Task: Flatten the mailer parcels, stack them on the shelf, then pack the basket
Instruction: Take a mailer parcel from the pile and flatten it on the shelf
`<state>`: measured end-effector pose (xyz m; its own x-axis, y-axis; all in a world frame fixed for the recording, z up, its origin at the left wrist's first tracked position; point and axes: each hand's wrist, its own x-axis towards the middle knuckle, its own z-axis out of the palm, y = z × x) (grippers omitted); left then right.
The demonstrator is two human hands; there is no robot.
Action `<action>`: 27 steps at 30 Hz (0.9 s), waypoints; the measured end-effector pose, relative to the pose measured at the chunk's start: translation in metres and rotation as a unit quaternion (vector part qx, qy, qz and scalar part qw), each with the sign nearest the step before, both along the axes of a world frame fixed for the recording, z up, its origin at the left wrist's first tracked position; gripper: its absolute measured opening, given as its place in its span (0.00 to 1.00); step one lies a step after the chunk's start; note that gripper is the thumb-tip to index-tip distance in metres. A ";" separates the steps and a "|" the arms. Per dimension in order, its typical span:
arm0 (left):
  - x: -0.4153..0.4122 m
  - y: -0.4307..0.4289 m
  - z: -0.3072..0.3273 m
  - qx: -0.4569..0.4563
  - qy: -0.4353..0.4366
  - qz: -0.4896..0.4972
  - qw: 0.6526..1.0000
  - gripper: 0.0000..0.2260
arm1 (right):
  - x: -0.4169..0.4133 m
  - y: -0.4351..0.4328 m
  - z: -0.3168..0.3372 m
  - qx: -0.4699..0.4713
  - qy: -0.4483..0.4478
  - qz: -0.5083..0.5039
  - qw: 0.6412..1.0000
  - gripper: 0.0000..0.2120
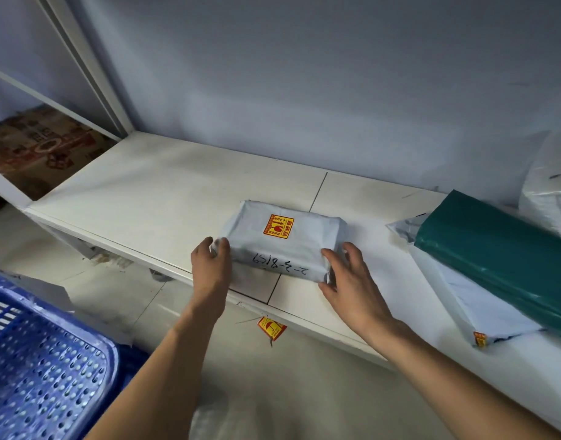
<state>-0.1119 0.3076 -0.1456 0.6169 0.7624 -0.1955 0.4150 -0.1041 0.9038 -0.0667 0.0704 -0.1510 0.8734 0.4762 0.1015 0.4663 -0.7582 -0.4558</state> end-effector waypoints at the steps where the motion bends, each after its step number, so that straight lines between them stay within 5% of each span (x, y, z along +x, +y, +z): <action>1: 0.000 0.000 0.001 0.050 -0.002 0.019 0.999 0.24 | 0.002 0.000 -0.001 -0.018 -0.038 0.008 0.999 0.25; 4: -0.001 -0.009 0.009 0.154 -0.022 0.029 0.987 0.15 | 0.005 0.003 -0.006 -0.022 -0.096 0.032 0.995 0.23; 7: 0.000 -0.018 0.018 0.155 -0.025 0.005 0.988 0.12 | 0.004 0.012 -0.013 -0.008 -0.090 0.037 0.995 0.24; 13: 0.018 -0.007 0.011 0.044 -0.037 -0.039 0.998 0.19 | 0.023 0.036 -0.008 -0.030 -0.131 0.066 0.989 0.23; 19: 0.052 0.013 0.014 -0.099 -0.053 -0.066 0.991 0.30 | 0.048 0.063 -0.008 0.002 -0.035 0.077 0.996 0.23; 27: 0.090 0.056 0.021 -0.159 -0.069 -0.054 0.983 0.34 | 0.081 0.102 0.000 0.078 0.055 0.058 0.994 0.19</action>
